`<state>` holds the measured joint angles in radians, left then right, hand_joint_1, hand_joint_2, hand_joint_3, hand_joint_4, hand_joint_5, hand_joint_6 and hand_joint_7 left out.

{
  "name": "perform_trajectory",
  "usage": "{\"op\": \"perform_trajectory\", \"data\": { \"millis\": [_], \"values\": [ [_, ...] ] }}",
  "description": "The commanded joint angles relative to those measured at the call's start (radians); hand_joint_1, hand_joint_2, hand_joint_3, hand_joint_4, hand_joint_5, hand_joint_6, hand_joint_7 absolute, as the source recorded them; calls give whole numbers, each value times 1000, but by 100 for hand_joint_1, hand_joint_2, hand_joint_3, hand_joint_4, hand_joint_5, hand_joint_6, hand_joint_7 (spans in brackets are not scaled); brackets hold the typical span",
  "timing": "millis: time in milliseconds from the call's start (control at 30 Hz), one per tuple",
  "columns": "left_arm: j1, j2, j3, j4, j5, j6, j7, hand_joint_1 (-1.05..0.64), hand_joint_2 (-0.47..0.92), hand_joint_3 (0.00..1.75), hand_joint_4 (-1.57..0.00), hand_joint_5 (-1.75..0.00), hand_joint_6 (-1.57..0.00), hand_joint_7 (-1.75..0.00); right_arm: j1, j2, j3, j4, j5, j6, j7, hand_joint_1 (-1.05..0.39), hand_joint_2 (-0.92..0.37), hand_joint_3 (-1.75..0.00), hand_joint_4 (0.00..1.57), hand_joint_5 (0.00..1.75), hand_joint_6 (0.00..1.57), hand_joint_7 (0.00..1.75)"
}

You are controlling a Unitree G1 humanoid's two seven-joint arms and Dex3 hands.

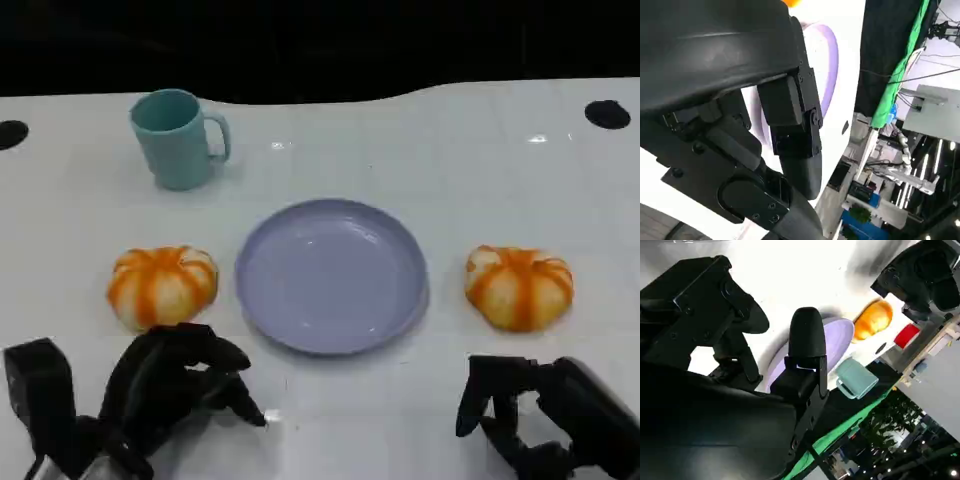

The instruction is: Grasp the bread from the table and place it into the plate.

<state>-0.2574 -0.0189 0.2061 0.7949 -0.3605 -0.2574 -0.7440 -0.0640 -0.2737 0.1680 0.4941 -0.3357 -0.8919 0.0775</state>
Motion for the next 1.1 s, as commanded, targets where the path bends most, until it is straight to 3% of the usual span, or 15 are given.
{"op": "perform_trajectory", "data": {
  "millis": [33, 900, 1100],
  "values": [
    [-1, 14, 6, 3, -2, -10, 2, -105, 70, 0, -157, -59, -157, -22, 2, -17, -4, -8, 4, 10, -4, 8, -37, -133, 81, 175, 73, 134],
    [-3, 12, 8, 6, -5, -7, 1, -105, 70, 0, -157, -59, -157, -22, 0, -19, -4, -5, 8, 3, -3, 7, -35, -135, 81, 175, 73, 134],
    [0, 12, 6, 2, -2, -7, 6, -105, 70, 0, -157, -60, -157, -23, 3, -21, -16, -25, 41, 18, 10, 9, -40, -130, 78, 175, 72, 131]
  ]
}}
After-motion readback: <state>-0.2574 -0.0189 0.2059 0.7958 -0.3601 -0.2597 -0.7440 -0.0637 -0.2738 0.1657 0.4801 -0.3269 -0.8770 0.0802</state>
